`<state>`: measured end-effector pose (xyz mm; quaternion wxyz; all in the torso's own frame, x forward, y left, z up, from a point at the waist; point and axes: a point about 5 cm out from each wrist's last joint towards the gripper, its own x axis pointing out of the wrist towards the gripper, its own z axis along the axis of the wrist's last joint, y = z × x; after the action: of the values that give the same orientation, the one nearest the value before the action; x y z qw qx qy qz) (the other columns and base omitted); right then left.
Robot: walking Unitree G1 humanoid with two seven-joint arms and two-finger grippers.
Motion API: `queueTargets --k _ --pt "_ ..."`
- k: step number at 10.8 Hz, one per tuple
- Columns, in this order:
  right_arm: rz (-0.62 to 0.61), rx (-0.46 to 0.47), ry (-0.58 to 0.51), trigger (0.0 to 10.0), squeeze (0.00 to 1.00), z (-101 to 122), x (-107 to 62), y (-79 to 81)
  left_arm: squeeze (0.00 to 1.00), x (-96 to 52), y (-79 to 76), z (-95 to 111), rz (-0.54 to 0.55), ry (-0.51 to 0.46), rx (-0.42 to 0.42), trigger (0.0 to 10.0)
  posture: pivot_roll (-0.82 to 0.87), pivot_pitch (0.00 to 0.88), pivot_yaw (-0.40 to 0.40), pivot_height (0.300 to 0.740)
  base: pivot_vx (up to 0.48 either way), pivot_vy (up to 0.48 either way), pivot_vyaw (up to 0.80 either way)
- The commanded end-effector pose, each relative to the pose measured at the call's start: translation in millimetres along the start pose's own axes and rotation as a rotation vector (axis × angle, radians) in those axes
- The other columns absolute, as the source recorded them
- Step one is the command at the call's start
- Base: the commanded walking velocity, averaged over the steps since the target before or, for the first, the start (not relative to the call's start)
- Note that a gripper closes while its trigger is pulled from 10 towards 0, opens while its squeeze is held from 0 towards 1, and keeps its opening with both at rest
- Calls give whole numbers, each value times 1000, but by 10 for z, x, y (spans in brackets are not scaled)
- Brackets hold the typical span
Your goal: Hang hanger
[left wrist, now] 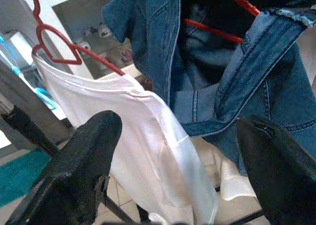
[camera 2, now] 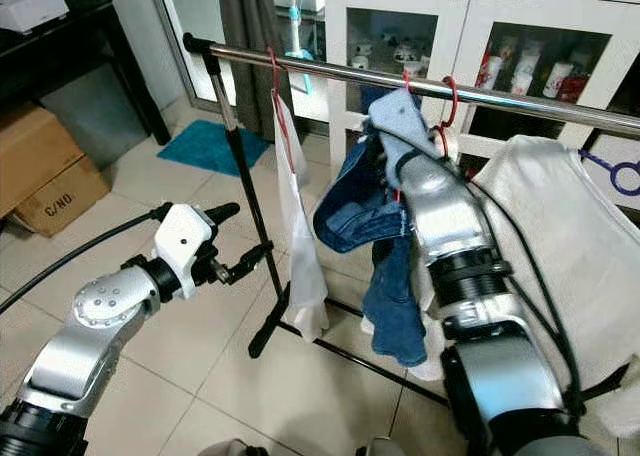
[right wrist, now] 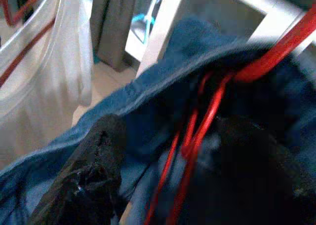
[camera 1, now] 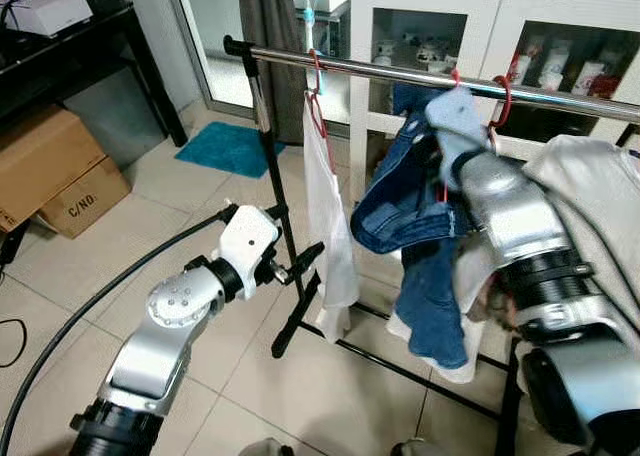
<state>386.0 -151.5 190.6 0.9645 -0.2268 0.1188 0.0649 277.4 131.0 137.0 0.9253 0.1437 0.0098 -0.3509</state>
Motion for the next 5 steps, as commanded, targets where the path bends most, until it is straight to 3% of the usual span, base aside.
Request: queueTargets --k 1,2,5 --pt "-7 -54 -2 10000 0 16 22 22 0 -19 28 8 3 0 17 10000 -77 1 102 740 0 0 0" --pt "1 -92 2 10000 0 5 23 35 0 -26 32 12 6 -1 17 10000 -74 2 99 740 0 0 0" --pt "-44 -44 14 10000 0 1 90 -42 0 -32 39 1 10 1 17 10000 -78 0 100 740 0 0 0"
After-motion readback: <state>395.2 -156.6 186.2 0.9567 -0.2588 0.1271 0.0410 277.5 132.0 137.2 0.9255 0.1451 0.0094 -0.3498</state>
